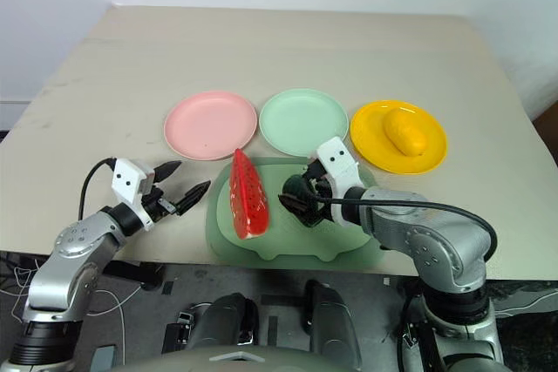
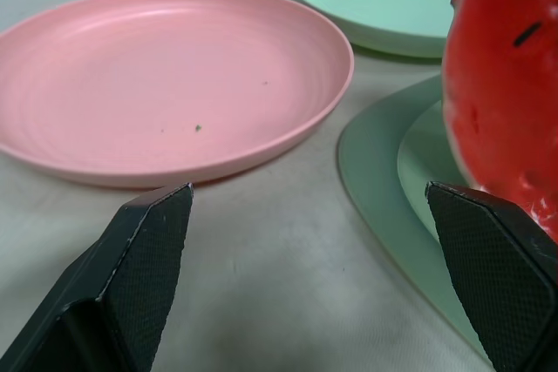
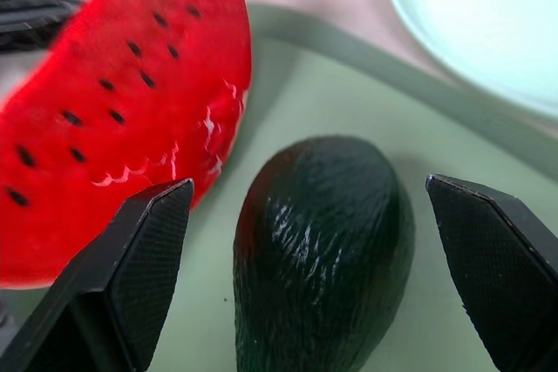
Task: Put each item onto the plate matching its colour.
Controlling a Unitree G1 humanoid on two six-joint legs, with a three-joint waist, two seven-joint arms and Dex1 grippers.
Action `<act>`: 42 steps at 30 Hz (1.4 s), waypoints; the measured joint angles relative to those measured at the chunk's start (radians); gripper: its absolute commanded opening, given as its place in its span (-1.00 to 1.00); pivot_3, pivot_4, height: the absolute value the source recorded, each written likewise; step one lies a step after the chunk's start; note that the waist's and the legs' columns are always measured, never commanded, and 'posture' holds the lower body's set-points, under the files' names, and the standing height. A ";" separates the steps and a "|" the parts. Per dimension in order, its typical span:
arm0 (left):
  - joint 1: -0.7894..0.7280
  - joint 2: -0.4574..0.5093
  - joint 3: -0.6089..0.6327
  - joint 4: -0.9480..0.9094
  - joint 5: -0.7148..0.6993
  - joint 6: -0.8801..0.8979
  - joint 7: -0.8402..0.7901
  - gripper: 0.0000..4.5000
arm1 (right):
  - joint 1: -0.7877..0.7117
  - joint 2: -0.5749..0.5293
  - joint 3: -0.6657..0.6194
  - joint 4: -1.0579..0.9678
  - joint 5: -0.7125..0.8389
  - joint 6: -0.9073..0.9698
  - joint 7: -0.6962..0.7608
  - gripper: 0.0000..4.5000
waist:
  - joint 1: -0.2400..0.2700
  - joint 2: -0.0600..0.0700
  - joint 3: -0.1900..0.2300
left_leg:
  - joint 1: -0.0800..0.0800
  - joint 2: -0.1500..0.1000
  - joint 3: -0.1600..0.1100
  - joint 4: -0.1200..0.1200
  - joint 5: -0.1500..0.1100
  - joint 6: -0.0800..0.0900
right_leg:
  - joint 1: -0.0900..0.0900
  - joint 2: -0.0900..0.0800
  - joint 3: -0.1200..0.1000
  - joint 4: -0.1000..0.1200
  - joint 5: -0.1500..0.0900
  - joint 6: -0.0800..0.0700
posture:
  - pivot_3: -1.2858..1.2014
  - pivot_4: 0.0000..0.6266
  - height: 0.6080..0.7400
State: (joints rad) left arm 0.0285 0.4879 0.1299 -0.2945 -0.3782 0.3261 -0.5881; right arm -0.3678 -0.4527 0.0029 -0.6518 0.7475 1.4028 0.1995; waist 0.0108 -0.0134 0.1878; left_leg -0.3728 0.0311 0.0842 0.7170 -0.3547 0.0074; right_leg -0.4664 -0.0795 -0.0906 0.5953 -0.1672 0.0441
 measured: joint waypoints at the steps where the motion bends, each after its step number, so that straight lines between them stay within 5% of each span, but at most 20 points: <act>1: 0.002 0.000 0.000 0.000 0.000 0.000 0.001 1.00 | -0.001 -0.001 0.016 0.010 -0.014 -0.007 0.000 1.00 | 0.000 0.000 0.000 | 0.000 0.000 0.000 0.000 0.000 0.000 | 0.000 0.000 0.000 0.000 0.000 0.000 | 0.03 -0.52 1.00; 7: 0.016 0.000 0.001 -0.007 0.000 0.000 0.012 1.00 | -0.002 -0.005 0.086 0.050 -0.078 -0.045 0.011 1.00 | -0.001 0.000 0.000 | 0.000 0.000 0.000 0.000 0.000 0.000 | 0.000 0.000 0.000 0.000 0.000 0.000 | 0.03 -0.52 1.00; 13: 0.025 0.000 0.002 -0.024 0.000 0.000 0.024 1.00 | -0.010 -0.019 0.091 0.050 -0.106 -0.059 0.035 0.42 | -0.001 0.000 0.000 | 0.000 0.000 0.000 0.000 0.000 0.000 | 0.000 0.000 0.000 0.000 0.000 0.000 | 0.03 -0.52 1.00; 23: 0.036 0.001 0.005 -0.027 0.000 0.000 0.030 1.00 | -0.245 -0.114 0.034 0.203 -0.168 -0.166 0.128 0.42 | -0.001 0.000 0.000 | 0.000 0.000 0.000 -0.001 0.000 0.000 | -0.001 0.000 0.000 0.000 0.000 0.000 | 0.03 -0.52 1.00; 33: 0.020 -0.003 0.002 -0.042 0.008 0.002 0.053 1.00 | -0.453 -0.030 0.267 0.822 -0.475 -0.602 0.243 0.42 | -0.013 0.000 0.000 | -0.001 -0.001 0.001 -0.001 0.000 0.000 | -0.001 -0.001 0.000 0.000 0.000 0.000 | 0.03 -0.52 1.00; 37: 0.053 0.002 0.005 -0.110 0.007 0.037 0.073 1.00 | -0.463 -0.019 0.284 0.896 -0.545 -0.701 0.290 1.00 | -0.022 0.001 0.000 | -0.001 -0.001 0.001 -0.001 0.000 0.001 | -0.001 -0.001 0.000 0.000 0.000 0.001 | 0.03 -0.52 1.00; 42: 0.068 -0.005 0.040 -0.231 -0.054 0.146 0.132 1.00 | -0.433 -0.008 0.255 0.851 -0.591 -0.834 0.293 1.00 | -0.022 0.001 0.001 | -0.001 0.000 0.000 -0.001 0.000 0.000 | -0.001 0.000 -0.001 0.000 0.000 0.001 | 0.03 -0.52 1.00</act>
State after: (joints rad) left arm 0.0961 0.4825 0.1700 -0.5252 -0.4325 0.4725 -0.4565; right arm -0.8006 -0.4609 0.2580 0.1991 0.1568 0.5689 0.4928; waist -0.0117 -0.0128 0.1884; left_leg -0.3737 0.0313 0.0842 0.7163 -0.3548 0.0078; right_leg -0.4673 -0.0799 -0.0912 0.5958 -0.1669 0.0446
